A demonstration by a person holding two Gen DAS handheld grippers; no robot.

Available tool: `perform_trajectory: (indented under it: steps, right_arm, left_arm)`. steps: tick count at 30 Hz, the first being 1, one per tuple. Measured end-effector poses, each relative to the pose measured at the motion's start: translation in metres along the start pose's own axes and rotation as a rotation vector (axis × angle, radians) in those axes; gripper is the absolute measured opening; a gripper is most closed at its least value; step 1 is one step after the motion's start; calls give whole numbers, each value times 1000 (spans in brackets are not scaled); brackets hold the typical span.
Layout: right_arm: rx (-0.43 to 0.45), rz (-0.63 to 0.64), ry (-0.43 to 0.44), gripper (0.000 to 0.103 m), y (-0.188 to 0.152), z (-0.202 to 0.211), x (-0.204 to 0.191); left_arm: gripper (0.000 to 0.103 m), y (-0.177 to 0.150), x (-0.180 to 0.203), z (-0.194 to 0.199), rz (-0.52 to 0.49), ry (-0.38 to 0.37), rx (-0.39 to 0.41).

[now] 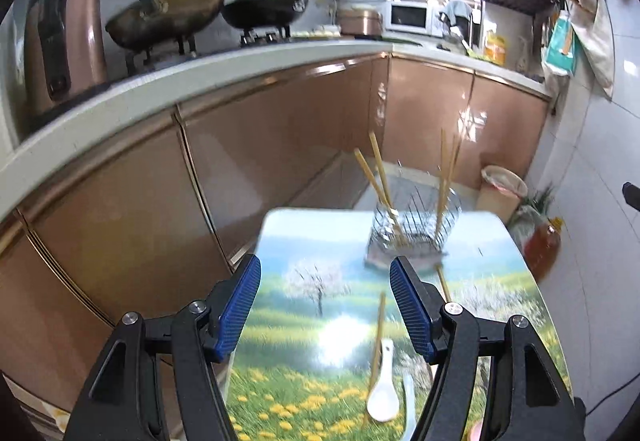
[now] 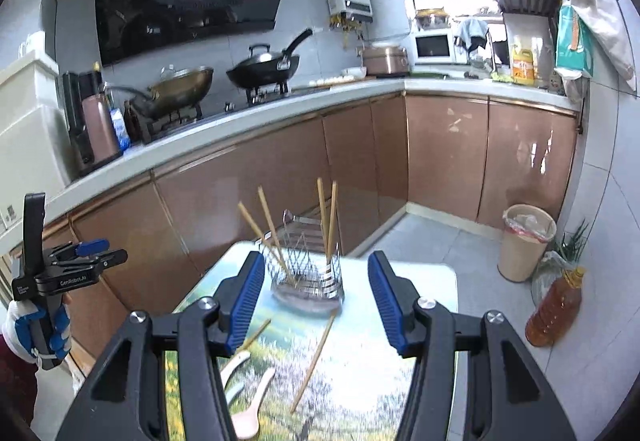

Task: Organize utensils
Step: 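Withdraw both open tools back toward the remaining spoons, then grasp a bamboo chopstick with the left tool while the right tool grasps another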

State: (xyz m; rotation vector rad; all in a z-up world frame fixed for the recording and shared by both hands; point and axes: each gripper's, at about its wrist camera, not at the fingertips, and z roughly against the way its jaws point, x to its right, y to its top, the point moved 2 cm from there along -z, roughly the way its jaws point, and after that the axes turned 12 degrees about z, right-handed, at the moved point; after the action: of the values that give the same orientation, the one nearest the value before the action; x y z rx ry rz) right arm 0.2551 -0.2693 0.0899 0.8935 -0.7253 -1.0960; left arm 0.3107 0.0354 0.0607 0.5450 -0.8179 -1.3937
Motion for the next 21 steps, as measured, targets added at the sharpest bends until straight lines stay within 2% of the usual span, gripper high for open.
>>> perform_trajectory:
  steps: [4,9,21]
  right_arm:
    - [-71,11,24,52,-16,-18,-7]
    - [-205,-9,65,51,-47,-70,-9]
    - [-446,-31,118,51,-103,-188,0]
  left_arm:
    - [66,-18,-2,-26,3,-17,-100]
    - [65,-43,6,-77,-18,-39,-242]
    - [57,-87,32,-210,-70,-65,-543]
